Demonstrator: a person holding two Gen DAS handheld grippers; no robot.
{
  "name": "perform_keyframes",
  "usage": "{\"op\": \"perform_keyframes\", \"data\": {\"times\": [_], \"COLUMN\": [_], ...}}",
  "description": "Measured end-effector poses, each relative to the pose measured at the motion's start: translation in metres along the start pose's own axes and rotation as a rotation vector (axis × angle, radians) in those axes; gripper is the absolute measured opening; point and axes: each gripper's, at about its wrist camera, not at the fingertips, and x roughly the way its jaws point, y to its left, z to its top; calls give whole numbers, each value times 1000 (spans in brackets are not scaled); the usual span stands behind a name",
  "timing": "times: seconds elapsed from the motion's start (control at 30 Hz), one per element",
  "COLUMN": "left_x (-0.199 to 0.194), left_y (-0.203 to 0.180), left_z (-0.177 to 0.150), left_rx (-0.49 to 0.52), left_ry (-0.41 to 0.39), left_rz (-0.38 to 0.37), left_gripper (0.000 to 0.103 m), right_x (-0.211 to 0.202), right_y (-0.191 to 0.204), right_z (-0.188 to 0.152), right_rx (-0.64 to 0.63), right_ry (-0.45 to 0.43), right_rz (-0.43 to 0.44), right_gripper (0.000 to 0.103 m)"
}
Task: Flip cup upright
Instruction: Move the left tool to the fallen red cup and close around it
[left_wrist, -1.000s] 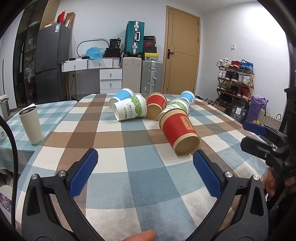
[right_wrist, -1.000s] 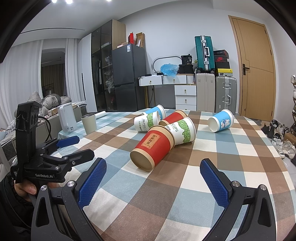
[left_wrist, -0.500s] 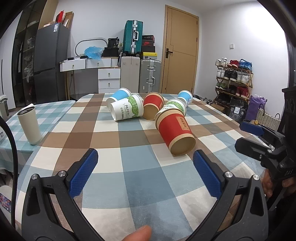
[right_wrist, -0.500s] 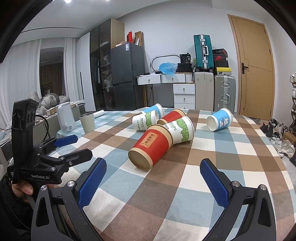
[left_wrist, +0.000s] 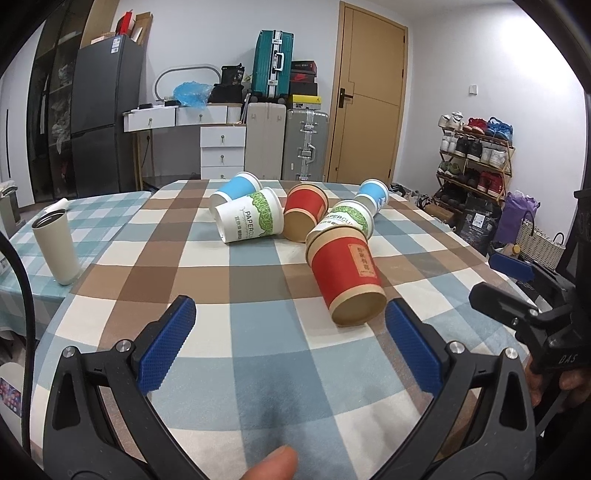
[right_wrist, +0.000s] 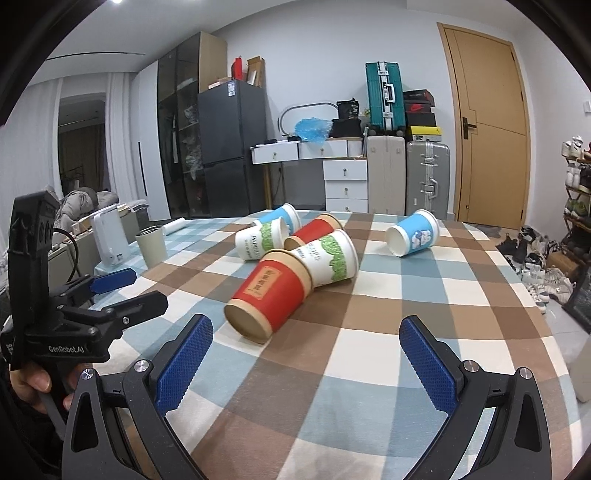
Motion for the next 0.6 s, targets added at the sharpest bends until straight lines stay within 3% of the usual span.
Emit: {"op": "perform_keyframes", "data": {"times": [0.27, 0.6], "left_x": [28, 77], "left_y": [-23, -39], "left_z": [15, 20], "left_rx": [24, 27], "left_ry": [53, 190], "left_rz": [-19, -35], "left_gripper": [103, 102], "right_x": [4, 5], "right_y": [-16, -30], "right_z": [4, 2], "right_rx": [41, 87], "right_ry": [25, 41], "right_rz": [-20, -24], "right_gripper": [103, 103]}}
